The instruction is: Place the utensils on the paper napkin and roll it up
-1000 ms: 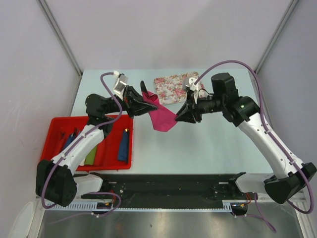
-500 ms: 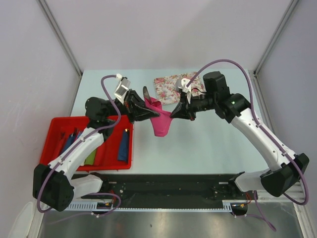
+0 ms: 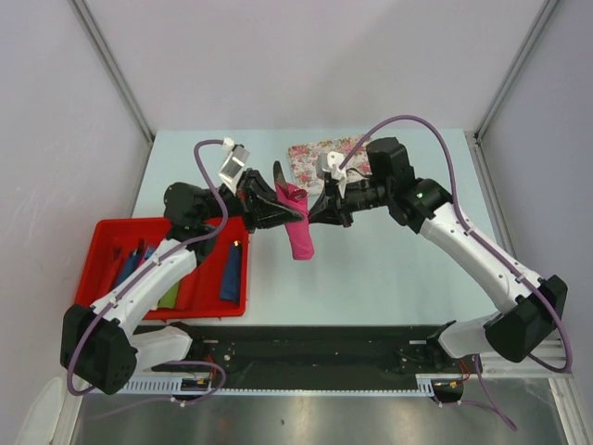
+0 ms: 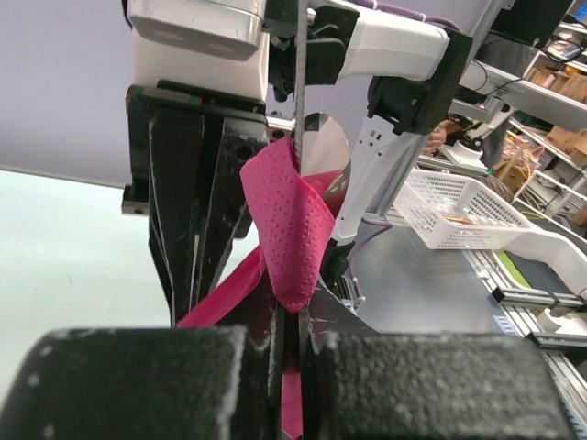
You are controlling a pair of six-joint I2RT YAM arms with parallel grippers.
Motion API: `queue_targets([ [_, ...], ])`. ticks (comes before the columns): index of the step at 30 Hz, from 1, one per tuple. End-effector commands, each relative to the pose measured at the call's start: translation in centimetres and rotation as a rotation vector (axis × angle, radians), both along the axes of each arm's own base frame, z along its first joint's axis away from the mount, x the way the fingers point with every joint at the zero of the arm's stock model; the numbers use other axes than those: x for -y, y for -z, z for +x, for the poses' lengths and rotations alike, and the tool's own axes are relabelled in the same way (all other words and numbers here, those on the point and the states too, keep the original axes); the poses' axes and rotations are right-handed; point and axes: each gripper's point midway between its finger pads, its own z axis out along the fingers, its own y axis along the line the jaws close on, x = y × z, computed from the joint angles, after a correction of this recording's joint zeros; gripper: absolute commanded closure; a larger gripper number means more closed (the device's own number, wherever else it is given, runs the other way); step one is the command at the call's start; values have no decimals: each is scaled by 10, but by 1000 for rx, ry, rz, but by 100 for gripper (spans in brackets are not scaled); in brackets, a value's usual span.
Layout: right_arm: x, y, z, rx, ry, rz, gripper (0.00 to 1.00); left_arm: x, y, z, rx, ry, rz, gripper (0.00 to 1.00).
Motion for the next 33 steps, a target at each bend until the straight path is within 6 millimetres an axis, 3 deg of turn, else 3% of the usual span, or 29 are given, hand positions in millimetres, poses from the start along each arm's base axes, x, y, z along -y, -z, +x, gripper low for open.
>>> queue_targets([
  [1,-12,-15,4,97,3,73,100,3,-16,-20,46,42,-41,100],
  [8,-14,-10,2,98,13,68,100,3,-11,-17,21,27,-29,100],
  [15,31,-28,11,135,136,52,100,-8,3,5,-18,-62,-7,100],
  [21,52,-45,8,165,207,54,100,-13,26,13,-40,-101,50,100],
  [26,53,-30,9,135,216,26,100,-11,31,16,-56,-97,66,100],
  [33,56,8,27,46,232,-13,100,-14,13,4,-42,-53,14,100],
])
